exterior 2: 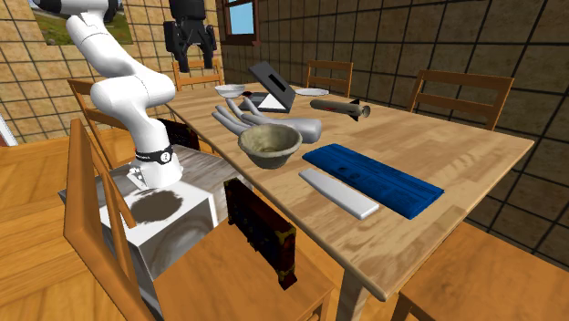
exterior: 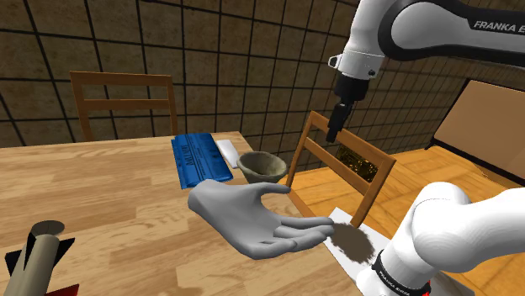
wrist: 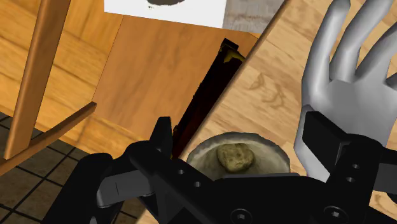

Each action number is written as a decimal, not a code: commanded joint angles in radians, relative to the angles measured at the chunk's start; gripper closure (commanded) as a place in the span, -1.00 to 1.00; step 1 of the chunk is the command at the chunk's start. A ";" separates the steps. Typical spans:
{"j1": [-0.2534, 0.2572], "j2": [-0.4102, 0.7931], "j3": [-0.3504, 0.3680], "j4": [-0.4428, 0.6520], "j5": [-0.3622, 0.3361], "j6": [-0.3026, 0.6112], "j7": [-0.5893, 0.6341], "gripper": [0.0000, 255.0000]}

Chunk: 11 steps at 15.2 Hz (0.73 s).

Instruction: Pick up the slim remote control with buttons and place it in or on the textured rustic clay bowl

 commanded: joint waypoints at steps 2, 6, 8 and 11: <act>0.000 0.020 0.009 -0.012 0.004 0.038 0.015 -1.00; -0.003 0.117 0.043 -0.044 0.017 0.192 0.073 -1.00; -0.006 0.173 0.060 -0.051 0.021 0.267 0.102 -1.00; -0.011 0.268 0.084 -0.048 0.021 0.376 0.147 -1.00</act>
